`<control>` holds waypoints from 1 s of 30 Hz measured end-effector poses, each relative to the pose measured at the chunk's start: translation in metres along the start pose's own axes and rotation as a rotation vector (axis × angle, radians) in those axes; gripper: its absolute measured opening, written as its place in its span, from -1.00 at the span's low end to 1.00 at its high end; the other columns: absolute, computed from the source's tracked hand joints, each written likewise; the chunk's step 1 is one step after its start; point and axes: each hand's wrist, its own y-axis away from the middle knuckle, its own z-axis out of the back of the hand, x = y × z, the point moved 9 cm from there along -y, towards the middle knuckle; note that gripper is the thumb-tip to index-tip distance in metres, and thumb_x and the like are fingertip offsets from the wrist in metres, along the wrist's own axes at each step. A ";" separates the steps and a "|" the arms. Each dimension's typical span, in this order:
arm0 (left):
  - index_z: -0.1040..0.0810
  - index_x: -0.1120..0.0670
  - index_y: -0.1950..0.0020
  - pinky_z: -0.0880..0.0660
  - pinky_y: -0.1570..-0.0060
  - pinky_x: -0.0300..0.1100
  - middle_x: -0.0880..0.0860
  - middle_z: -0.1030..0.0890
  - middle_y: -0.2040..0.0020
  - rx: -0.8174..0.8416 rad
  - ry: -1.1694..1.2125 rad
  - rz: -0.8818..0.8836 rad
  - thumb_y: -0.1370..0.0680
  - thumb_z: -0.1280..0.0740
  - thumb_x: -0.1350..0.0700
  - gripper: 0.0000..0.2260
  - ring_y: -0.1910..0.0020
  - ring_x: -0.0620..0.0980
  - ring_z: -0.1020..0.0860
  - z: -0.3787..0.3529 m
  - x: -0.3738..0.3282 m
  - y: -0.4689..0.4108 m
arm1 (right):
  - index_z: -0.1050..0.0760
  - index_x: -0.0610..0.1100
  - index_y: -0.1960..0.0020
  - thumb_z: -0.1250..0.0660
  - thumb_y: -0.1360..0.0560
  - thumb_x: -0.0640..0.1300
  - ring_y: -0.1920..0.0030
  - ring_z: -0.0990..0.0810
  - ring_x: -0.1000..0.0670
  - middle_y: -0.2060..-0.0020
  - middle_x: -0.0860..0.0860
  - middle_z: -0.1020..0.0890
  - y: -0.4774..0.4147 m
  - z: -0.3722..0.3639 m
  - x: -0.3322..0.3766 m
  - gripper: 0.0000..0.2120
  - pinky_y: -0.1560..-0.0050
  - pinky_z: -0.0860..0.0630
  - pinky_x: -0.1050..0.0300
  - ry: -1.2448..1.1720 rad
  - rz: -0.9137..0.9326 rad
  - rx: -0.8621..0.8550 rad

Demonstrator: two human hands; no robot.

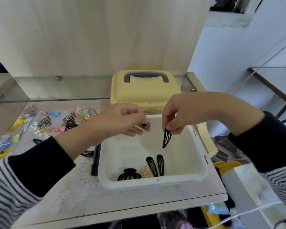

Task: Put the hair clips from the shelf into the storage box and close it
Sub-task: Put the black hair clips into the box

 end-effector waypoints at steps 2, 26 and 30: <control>-0.61 0.11 0.10 -0.58 -0.04 -0.15 -0.03 -0.72 0.16 0.021 -0.091 0.013 -0.48 -0.39 0.08 -0.89 0.09 -0.07 -0.68 -0.005 0.004 -0.003 | -0.64 -0.03 0.12 -0.33 -0.50 -0.17 0.26 -0.67 0.21 0.26 0.10 -0.71 -0.003 -0.008 -0.003 -0.88 0.03 -0.51 0.27 0.045 -0.012 0.054; -0.54 0.05 0.05 -0.59 -0.02 0.08 0.11 -0.64 0.03 0.173 -0.550 0.207 -0.43 -0.36 0.28 -0.83 0.00 0.14 -0.62 -0.061 0.077 -0.056 | -0.51 -0.21 -0.03 -0.25 -0.53 -0.33 0.37 -0.51 0.07 0.10 -0.04 -0.61 -0.065 -0.099 -0.035 -0.87 0.16 -0.50 0.13 0.345 -0.212 0.401; -0.57 0.16 -0.03 -0.62 0.05 -0.17 0.19 -0.66 0.05 0.122 -0.185 0.344 -0.53 -0.15 0.34 -0.77 0.12 -0.01 -0.66 -0.063 0.087 -0.052 | -0.51 -0.18 0.17 -0.24 -0.55 -0.28 0.53 -0.50 0.12 0.29 0.00 -0.58 -0.064 -0.096 -0.037 -0.85 0.22 -0.47 0.16 0.430 -0.250 0.400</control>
